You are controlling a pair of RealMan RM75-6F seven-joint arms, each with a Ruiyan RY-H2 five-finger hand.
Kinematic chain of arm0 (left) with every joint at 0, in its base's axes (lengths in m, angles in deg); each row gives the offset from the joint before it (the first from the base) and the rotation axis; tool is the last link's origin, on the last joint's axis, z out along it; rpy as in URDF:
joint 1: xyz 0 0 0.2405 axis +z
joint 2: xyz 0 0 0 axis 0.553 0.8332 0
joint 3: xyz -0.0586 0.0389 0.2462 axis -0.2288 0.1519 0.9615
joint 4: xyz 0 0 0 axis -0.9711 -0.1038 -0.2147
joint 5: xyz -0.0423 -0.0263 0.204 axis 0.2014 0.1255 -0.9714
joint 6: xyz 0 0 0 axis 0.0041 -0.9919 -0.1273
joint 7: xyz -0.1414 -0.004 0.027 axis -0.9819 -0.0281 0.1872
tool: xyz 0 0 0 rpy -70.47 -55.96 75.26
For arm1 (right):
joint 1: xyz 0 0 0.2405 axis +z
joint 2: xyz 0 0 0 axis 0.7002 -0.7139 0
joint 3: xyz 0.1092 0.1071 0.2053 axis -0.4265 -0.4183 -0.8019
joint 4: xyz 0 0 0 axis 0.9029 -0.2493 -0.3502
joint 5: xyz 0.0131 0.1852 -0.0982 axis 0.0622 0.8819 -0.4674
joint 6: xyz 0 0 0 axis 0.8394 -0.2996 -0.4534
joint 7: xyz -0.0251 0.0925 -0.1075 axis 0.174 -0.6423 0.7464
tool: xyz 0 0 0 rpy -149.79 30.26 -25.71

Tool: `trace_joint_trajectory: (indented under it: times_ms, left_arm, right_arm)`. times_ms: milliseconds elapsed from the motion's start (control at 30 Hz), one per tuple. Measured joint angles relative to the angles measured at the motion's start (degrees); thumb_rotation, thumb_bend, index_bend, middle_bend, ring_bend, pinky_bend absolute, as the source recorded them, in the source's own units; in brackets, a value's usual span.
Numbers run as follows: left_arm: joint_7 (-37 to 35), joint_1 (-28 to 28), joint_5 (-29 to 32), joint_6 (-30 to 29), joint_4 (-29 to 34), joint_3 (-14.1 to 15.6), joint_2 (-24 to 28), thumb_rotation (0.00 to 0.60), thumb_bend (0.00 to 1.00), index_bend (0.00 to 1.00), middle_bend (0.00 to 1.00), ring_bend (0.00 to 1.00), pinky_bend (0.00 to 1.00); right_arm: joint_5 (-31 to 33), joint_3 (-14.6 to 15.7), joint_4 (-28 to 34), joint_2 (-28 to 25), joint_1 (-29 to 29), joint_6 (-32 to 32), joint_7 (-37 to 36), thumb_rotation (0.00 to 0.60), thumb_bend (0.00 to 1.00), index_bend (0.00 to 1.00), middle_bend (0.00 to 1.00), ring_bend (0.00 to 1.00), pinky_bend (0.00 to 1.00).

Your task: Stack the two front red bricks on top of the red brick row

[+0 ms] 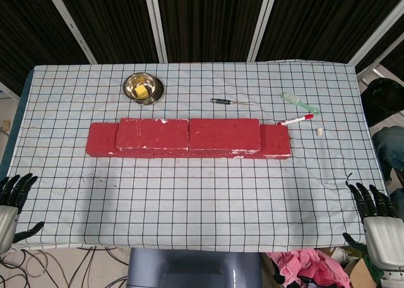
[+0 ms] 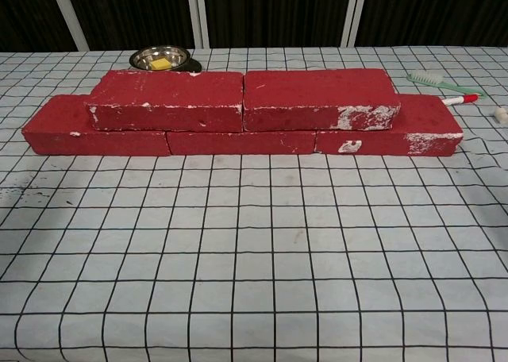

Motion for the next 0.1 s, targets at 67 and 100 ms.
trace_joint_trajectory:
  times_ms: [67,100]
  left_arm:
    - [0.0,0.6,-1.0,-0.3,-0.1,-0.5,0.0,0.600,0.00,0.04,0.05,0.00,0.00]
    - [0.0,1.0,-1.4,-0.4,-0.2,-0.7,0.0,0.600,0.00,0.04,0.05,0.00,0.00]
  right_arm:
    - [-0.6,-0.5,-0.8,0.5,-1.3,-0.1,-0.1,0.600,0.00,0.00,0.05,0.01,0.12]
    - [-0.7,-0.7,-1.2,0.6,-1.6,0.1,-0.2,0.600,0.00,0.00,0.05,0.01,0.12]
